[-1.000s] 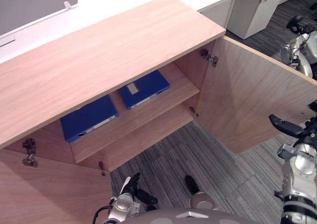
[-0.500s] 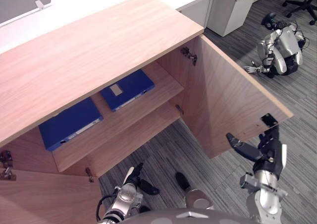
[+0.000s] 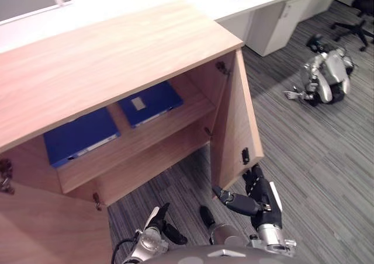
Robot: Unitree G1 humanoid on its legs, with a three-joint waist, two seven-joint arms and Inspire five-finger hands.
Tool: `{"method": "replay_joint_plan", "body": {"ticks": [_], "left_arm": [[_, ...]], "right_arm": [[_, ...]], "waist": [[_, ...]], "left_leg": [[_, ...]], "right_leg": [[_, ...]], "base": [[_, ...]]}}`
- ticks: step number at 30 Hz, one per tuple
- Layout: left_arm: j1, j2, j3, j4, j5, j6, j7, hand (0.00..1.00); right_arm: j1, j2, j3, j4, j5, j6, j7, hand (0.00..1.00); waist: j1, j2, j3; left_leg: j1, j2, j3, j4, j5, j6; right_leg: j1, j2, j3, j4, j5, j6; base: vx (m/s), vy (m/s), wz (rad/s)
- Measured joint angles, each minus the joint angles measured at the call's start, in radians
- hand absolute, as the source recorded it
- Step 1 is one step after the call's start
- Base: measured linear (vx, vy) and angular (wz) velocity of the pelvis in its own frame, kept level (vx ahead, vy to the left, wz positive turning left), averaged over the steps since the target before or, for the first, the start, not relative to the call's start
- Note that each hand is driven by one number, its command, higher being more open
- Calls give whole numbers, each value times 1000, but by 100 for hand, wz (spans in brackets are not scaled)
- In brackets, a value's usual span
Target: Walk over to the cabinet, pick up the folder, carry it to the office cabinet, place the folder inside the office cabinet, then close the office cabinet door
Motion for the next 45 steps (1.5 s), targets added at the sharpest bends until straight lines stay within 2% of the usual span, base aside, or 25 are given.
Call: {"method": "replay_joint_plan", "body": {"ticks": [2,5,7,10,14,17,25,34,42,45], "left_arm": [[0,4,1,-10,0,7,8,100],[40,6,0,-98,0,9,9,100],[97,13,-10,-189,0,2,5,100],[107,27,4,-195,-10,-3,5,100],[101,57,5,-188,-11,-2,5,100],[83,61,5,-161,-12,-2,5,100],[36,62,6,-117,-44,-1,7,100],[25,56,10,-99,-62,6,8,100],[4,31,36,-69,-60,9,8,100],[-6,30,46,-68,-60,9,8,100]], "right_arm": [[-62,-11,23,36,-3,9,18,100],[-251,-12,6,148,-23,29,26,100],[-395,-7,-54,224,-41,41,9,100],[-528,-7,-136,313,-41,41,-36,100],[-689,-5,-212,436,-37,42,-85,100],[-750,-23,-270,507,-25,42,-112,100],[-917,-100,-310,704,35,75,-131,100],[-910,-83,-309,730,40,78,-102,100],[-661,58,-300,749,-54,79,-37,100],[-620,71,-300,812,-119,79,-28,100]], "waist": [[26,-8,-5],[77,-8,-8],[114,-1,-11],[157,3,-13],[162,3,-12],[168,2,-11],[186,14,13],[188,20,29],[184,11,33],[180,5,31]], "left_leg": [[-2,-9,-16,-32,26,8],[-26,-21,-72,-32,43,19],[-53,-32,-125,-32,60,28],[-83,-48,-175,-32,73,39],[-91,-54,-200,-32,73,44],[-104,-60,-218,-32,71,48],[-119,-64,-258,-31,78,53],[-101,-59,-275,-32,77,48],[-68,-47,-275,-32,64,35],[-67,-44,-274,-32,63,35]], "right_leg": [[-7,-5,-14,2,0,0],[-7,-29,-66,5,-2,3],[-2,-43,-122,-3,-7,7],[0,-61,-169,-11,-8,8],[14,-73,-187,-29,-7,12],[13,-80,-202,-34,-7,22],[19,-83,-239,-34,-8,27],[45,-80,-255,-33,-27,24],[84,-67,-260,-47,-34,14],[85,-65,-260,-46,-35,13]], "base": [[-26,9,35],[-44,28,60],[6,27,72],[15,51,58],[27,41,21],[64,47,17],[45,37,14],[-1,9,6],[38,7,-1],[0,0,0]]}}
